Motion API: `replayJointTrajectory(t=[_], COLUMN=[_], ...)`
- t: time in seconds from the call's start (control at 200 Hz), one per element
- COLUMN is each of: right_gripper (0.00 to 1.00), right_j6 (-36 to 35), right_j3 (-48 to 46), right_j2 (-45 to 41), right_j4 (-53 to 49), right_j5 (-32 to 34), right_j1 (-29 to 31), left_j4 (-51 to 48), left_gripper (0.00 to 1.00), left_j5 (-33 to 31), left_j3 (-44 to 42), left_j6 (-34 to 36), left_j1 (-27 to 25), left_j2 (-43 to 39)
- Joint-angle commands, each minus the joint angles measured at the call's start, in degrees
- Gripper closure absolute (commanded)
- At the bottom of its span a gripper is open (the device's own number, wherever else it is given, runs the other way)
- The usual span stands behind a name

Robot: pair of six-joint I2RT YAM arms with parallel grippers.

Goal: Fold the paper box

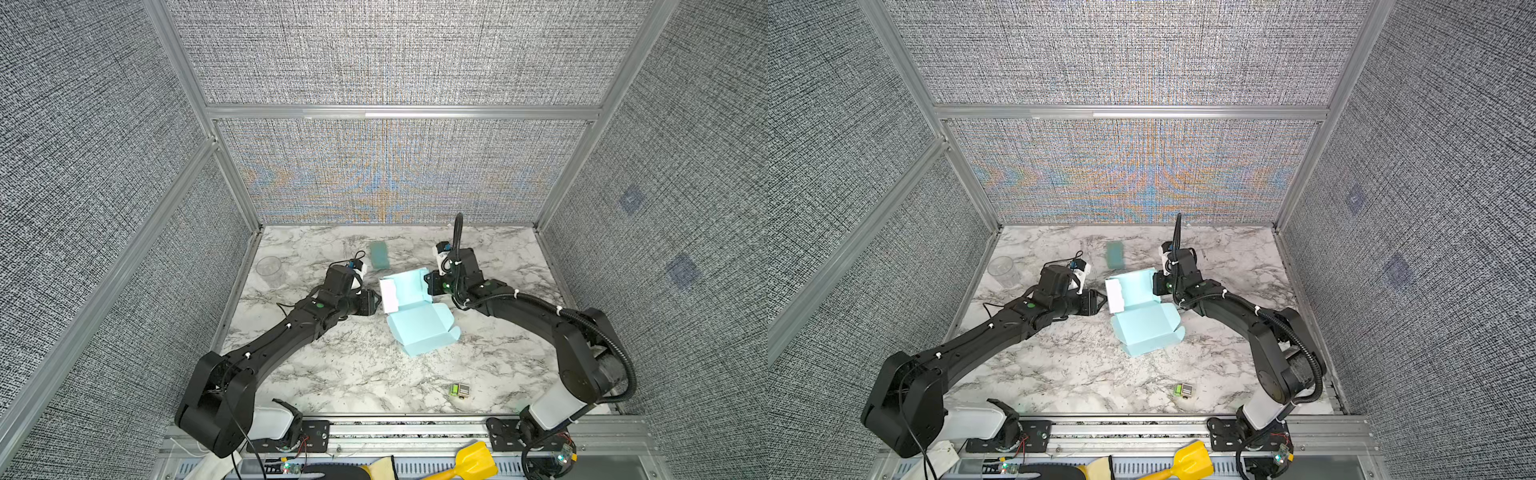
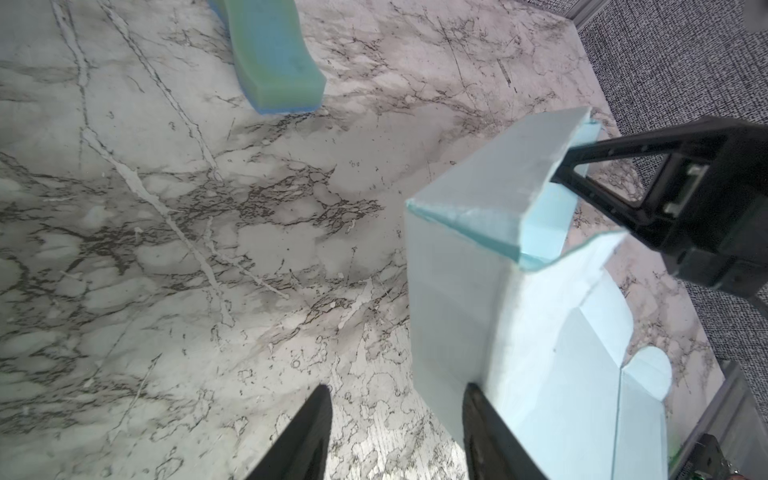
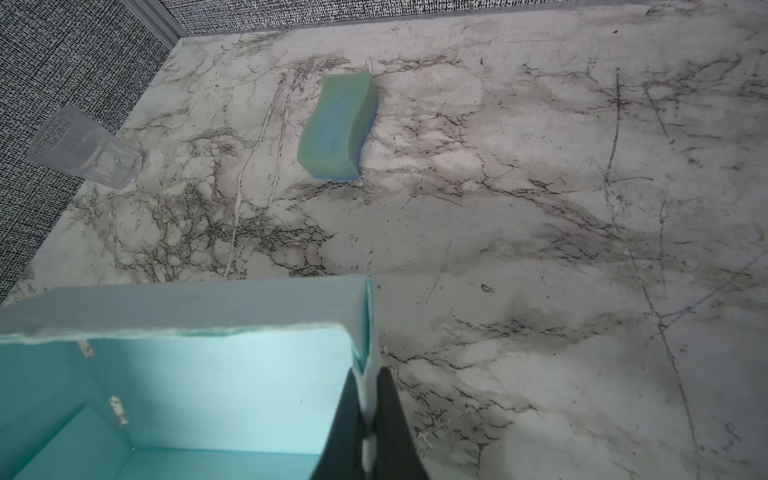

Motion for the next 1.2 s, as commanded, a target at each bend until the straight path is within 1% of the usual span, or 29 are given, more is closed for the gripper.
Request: replayJointTrajectory(t=[0.0, 0.245, 0.325, 0.505, 0.79, 0.96, 1.196], right_gripper=[1.00, 1.00, 1.00, 1.00, 1.00, 1.00, 1.00], right_j6=[0.98, 1.18, 1.47, 1.63, 1.25, 0.94, -0.19], right_j3=[0.47, 0.60, 0.55, 0.45, 0.64, 1.03, 1.04], right_j2=[0.26, 0.70, 0.81, 0.91, 1.46, 1.57, 0.41], right_j4=[1.05, 1.41, 1.75, 2.20, 2.11, 2.03, 1.71], right_j5=[-0.59, -1.30, -1.61, -2.09, -2.11, -1.98, 0.74], right_j1=[-0.01, -0.01, -0.01, 0.07, 0.07, 0.25, 1.73], left_j4=[3.14, 6.11, 6.80, 7.44, 10.42, 10.45, 8.83], left_gripper=[0.47, 0.49, 0.49, 0.52, 0.53, 0.53, 0.58], left_j5=[1.98, 5.45, 5.58, 7.04, 10.60, 10.58, 7.07], left_j3=[-0.79, -1.75, -1.87, -0.86, -0.40, -0.32, 0.73], left_j6=[0.47, 1.35, 1.10, 1.75, 1.35, 1.61, 1.28], left_j1=[0.00, -0.03, 0.00, 0.00, -0.02, -0.02, 0.00], left_j2=[-0.76, -0.41, -0.13, 1.38, 1.61, 2.23, 3.25])
